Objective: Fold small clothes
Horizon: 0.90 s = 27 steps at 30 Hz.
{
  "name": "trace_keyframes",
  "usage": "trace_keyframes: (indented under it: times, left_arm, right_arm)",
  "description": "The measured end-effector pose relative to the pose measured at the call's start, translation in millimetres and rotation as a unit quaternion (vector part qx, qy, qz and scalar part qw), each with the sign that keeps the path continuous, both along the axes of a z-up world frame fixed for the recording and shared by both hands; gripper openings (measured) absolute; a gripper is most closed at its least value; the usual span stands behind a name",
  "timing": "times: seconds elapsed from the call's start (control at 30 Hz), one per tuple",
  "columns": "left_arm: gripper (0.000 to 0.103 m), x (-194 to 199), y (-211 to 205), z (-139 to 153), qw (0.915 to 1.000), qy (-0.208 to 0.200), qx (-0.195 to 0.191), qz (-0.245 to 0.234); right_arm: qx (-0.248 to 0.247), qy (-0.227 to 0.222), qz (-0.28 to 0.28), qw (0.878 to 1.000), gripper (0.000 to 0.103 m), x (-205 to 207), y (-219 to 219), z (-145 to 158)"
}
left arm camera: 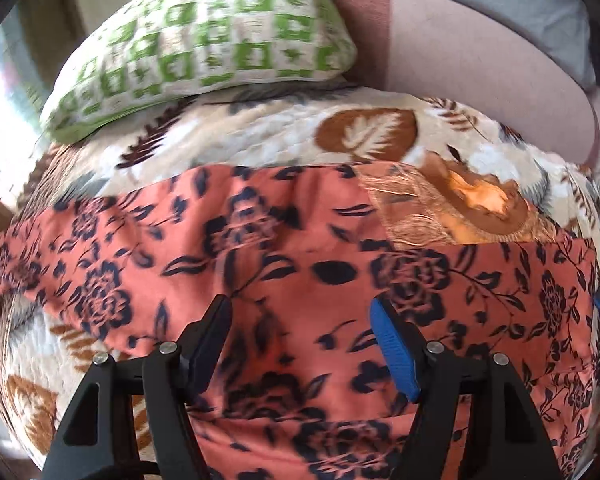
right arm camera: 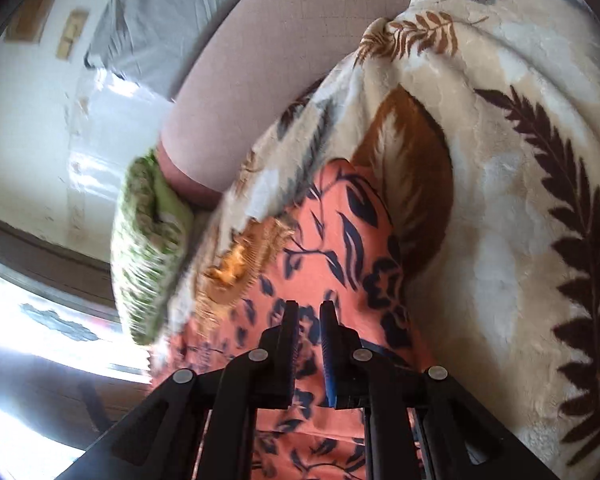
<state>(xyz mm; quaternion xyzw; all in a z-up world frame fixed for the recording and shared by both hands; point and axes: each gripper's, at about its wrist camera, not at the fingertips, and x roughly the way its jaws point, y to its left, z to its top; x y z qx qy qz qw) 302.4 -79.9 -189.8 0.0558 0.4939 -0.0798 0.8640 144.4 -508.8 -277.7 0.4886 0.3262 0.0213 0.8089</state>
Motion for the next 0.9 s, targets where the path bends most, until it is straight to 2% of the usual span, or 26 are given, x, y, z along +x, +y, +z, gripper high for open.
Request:
trace_keyframes:
  times: [0.1,0.2,0.27,0.37,0.5,0.6,0.7,0.77,0.8,0.83,0.9]
  left_arm:
    - [0.072,16.9,-15.5,-13.4,0.9996,0.026,-0.003,0.012]
    - [0.072,25.3,-16.9,-33.4,0.9978,0.054,0.014,0.034]
    - [0.072,25.6,-16.5,-41.2,0.9976,0.054,0.023,0.035]
    - [0.072,19.3,-17.8,-37.5,0.9980,0.050,0.028,0.027]
    - [0.072,1.9,-11.4,-28.7,0.9984,0.040,0.036,0.019]
    - [0.072,-5.1,2.4,-27.8,0.9981,0.035,0.046,0.022]
    - [0.072,0.5,20.4,-33.3,0.9967,0.042,0.061,0.034]
    - [0.072,0.9,30.3,-36.3,0.9957,0.048,0.066,0.043]
    - [0.072,1.6,35.0,-37.5,0.9954,0.050,0.066,0.048]
    - [0.072,2.6,38.9,-37.9,0.9953,0.052,0.064,0.051]
    - [0.072,3.5,44.1,-37.1,0.9952,0.052,0.059,0.059]
  right_arm:
    - [0.000,0.016,-0.013,1.000,0.013,7.2,-3.7,-8.6]
    - [-0.002,0.073,-0.021,0.997,0.011,16.8,-7.4,-28.3]
    - [0.022,0.063,-0.029,0.997,0.011,14.8,-11.0,-33.1]
    - [0.010,0.058,-0.032,0.998,0.011,11.8,-10.2,-23.1]
    - [-0.017,-0.004,-0.048,0.999,0.014,2.1,-17.2,2.0]
    - [-0.021,-0.038,-0.045,0.998,0.014,13.1,-27.7,14.1]
    - [-0.033,-0.021,-0.037,0.999,0.014,37.0,-32.8,7.2]
    - [-0.047,0.045,-0.019,0.998,0.013,56.4,-35.6,-11.8]
    - [-0.043,0.056,-0.023,0.997,0.011,60.4,-38.2,-21.9]
    - [-0.026,0.035,-0.032,0.999,0.011,58.5,-43.0,-25.9]
    - [-0.014,0.031,-0.046,0.998,0.010,53.3,-51.3,-23.5]
